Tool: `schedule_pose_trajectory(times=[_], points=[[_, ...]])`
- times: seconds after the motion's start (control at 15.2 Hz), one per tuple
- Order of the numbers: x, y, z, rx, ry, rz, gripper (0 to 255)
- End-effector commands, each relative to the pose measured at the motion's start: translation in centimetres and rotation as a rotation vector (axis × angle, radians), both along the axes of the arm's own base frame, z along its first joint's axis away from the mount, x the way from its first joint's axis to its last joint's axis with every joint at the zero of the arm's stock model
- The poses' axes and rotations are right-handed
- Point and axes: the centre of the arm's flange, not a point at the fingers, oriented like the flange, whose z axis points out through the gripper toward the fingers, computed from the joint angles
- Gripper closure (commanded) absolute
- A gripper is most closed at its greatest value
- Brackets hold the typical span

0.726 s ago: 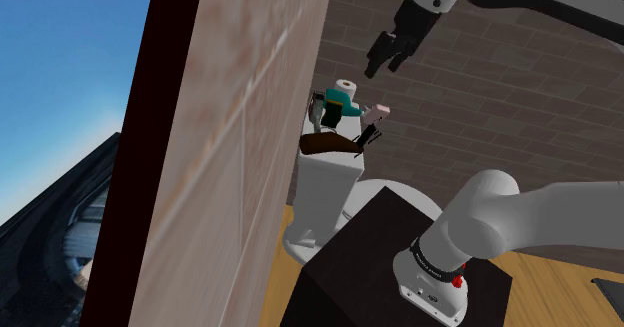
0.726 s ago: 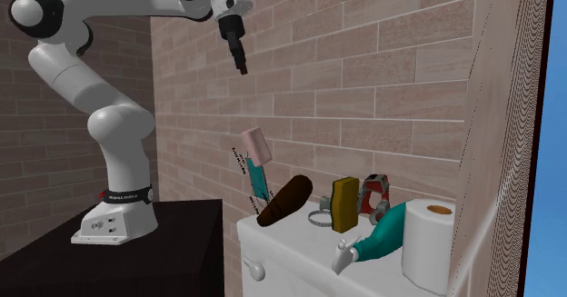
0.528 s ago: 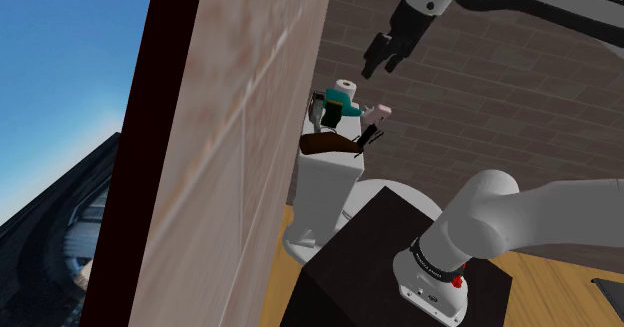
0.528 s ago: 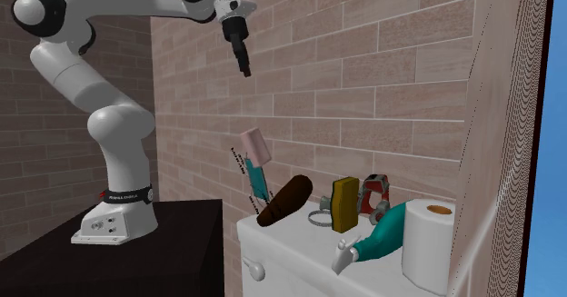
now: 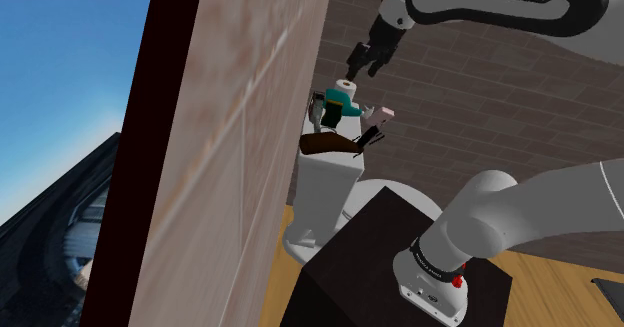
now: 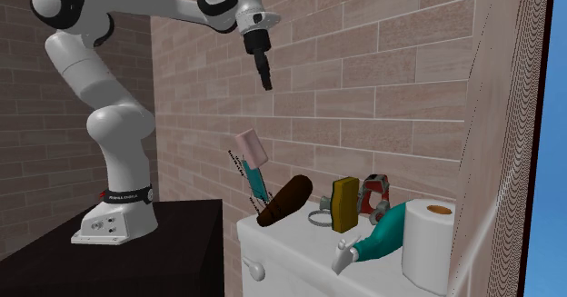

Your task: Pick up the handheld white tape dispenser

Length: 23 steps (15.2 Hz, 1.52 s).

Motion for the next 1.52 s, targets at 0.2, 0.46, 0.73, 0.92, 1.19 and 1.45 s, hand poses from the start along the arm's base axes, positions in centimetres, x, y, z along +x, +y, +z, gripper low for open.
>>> schedule_pose_trajectory(times=[0.2, 0.46, 0.73, 0.92, 1.19, 1.45], points=[[5.0, -4.1, -3.7, 0.020, 0.000, -0.011, 0], [8.6, -7.0, -6.4, 0.037, 0.001, -0.019, 0], [12.2, -10.0, -9.3, 0.054, 0.001, -0.027, 0], [14.8, -12.1, -11.5, 0.066, 0.002, -0.033, 0], [18.3, -15.0, -14.4, 0.083, 0.002, -0.042, 0], [21.8, -17.9, -17.4, 0.100, 0.003, -0.050, 0]])
